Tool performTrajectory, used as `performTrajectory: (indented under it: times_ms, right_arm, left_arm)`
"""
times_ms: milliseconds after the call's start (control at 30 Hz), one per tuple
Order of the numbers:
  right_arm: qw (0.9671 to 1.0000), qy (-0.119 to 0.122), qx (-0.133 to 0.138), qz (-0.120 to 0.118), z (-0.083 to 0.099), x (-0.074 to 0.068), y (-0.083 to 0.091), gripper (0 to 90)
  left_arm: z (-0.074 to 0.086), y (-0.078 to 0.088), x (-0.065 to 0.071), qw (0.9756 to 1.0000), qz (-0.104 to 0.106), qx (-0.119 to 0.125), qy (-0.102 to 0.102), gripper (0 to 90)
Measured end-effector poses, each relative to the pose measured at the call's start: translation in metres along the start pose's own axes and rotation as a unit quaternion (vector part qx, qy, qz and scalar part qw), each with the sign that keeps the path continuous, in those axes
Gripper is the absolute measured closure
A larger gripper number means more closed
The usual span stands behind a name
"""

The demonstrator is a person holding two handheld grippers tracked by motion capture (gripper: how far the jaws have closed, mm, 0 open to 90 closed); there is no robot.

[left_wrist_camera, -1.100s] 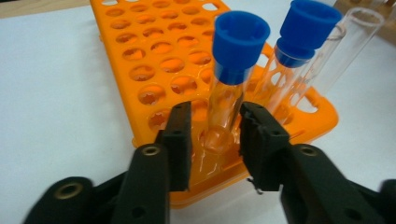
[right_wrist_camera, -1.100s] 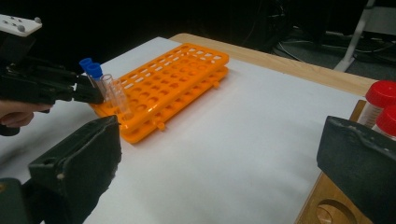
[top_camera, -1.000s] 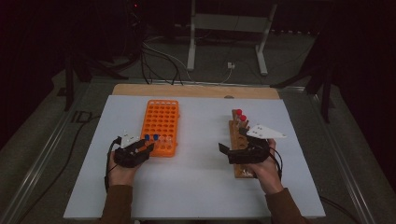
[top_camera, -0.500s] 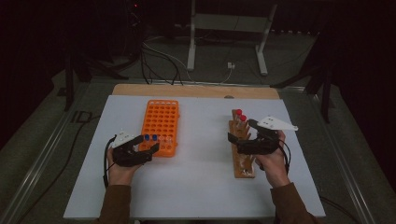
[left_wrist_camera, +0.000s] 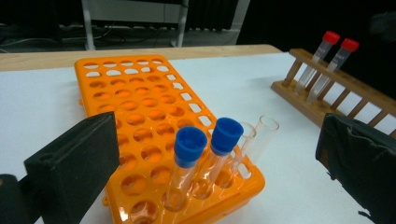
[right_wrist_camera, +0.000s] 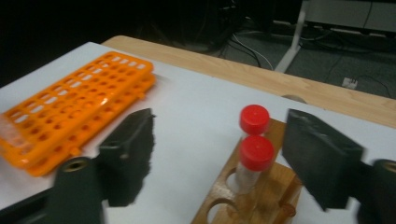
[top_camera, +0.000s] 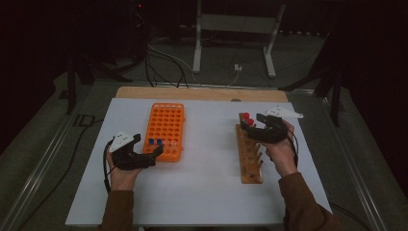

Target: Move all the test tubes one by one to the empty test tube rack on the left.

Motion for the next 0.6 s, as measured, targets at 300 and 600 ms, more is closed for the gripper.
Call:
performTrajectory:
  times_ms: [300,600]
  right_arm:
    - [0.9982,-0.028,-0.035,0.040,0.015,0.023,-0.028,53.2]
    - [0.9970,-0.030,-0.066,0.029,0.026,0.020,-0.043,69.8]
  left_arm:
    - [-0.002,0.000,-0.002,0.9999,0.002,0.006,0.009,0.5]
    - [0.000,-0.002,0.000,0.9999,0.003,0.005,0.010,0.6]
Point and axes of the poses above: each handheld gripper's, and its own axes: y roughly backward along the jaws, z roughly out of its underside, x roughly to its right, the point moved 10 cm from there along -y, roughly forward along the jaws, and after that the axes turned 7 degrees about -x, right-handed, at the moved point
